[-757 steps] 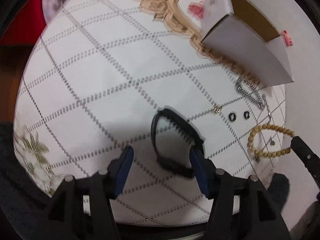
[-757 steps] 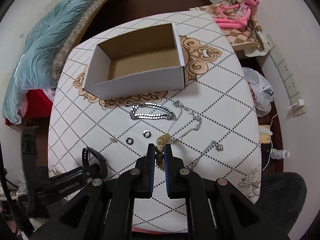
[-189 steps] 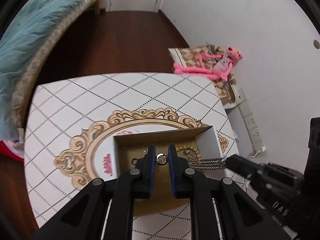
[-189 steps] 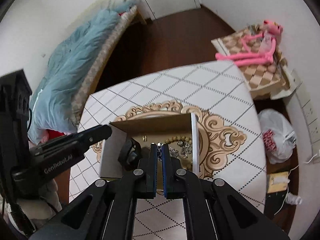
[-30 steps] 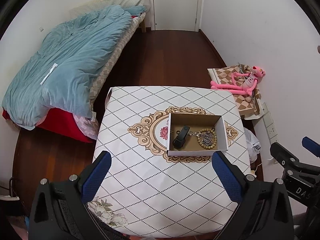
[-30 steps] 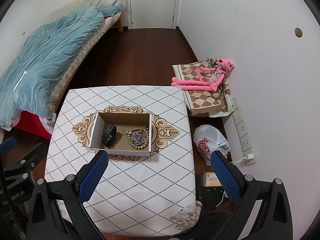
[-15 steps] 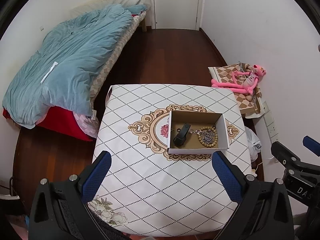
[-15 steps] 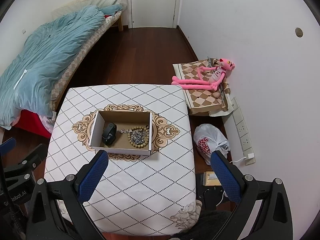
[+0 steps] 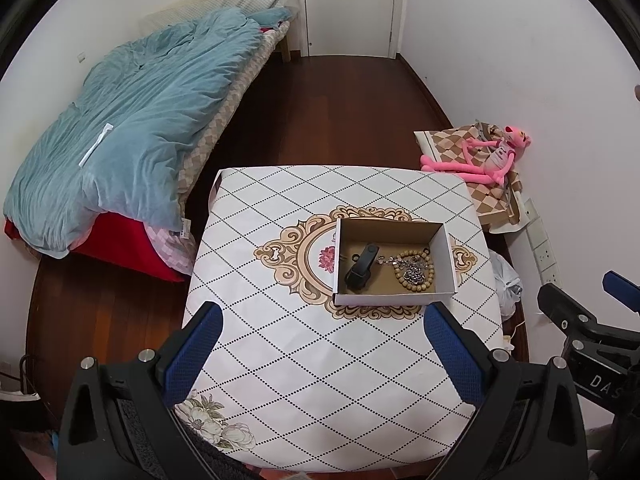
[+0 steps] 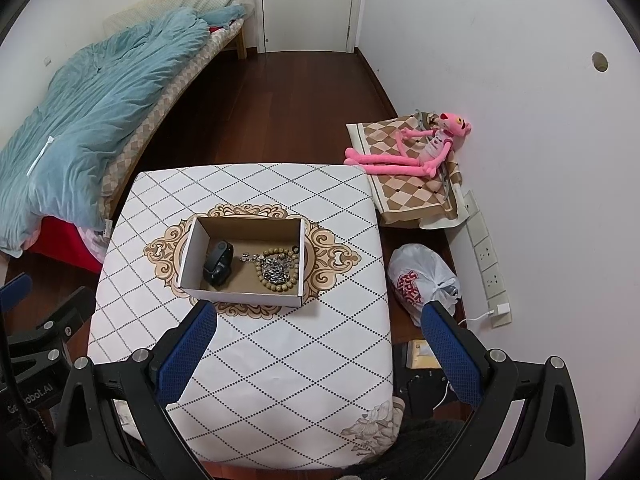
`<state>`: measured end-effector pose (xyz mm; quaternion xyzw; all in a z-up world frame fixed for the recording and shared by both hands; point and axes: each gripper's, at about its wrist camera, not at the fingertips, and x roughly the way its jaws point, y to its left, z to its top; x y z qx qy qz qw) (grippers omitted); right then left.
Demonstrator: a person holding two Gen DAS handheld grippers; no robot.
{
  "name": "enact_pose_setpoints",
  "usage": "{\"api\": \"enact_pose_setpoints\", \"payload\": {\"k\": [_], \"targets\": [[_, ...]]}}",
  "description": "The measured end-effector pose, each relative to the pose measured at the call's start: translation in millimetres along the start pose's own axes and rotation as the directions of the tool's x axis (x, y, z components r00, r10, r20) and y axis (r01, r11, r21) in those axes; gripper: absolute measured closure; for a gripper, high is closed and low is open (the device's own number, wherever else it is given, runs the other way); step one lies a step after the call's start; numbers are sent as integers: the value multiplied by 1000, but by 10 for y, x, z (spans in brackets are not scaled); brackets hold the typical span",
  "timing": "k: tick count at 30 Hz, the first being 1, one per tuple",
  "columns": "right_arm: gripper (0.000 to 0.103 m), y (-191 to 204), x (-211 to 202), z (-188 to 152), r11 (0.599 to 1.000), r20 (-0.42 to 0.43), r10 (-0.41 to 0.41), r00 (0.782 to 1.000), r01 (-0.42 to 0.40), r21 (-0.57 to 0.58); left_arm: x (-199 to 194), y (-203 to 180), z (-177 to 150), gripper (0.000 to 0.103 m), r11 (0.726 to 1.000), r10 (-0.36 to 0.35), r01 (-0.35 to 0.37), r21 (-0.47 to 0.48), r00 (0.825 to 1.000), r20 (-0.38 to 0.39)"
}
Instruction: Organize jewelry
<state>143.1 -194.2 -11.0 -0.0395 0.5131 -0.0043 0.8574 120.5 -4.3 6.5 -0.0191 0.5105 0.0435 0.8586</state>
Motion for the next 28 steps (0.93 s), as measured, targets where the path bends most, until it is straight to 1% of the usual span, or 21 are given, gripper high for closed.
{"api": "enact_pose_setpoints", "payload": {"k": [23, 28], "targets": [[0, 27, 41, -17, 1000, -12, 1, 1000, -1, -4, 28, -11, -17, 0, 1000, -9, 9, 5, 1000, -10], [0, 27, 44, -24, 1000, -12, -1, 1000, 1, -4, 24, -21, -18, 0, 1000, -18, 18, 8, 1000, 2]]}}
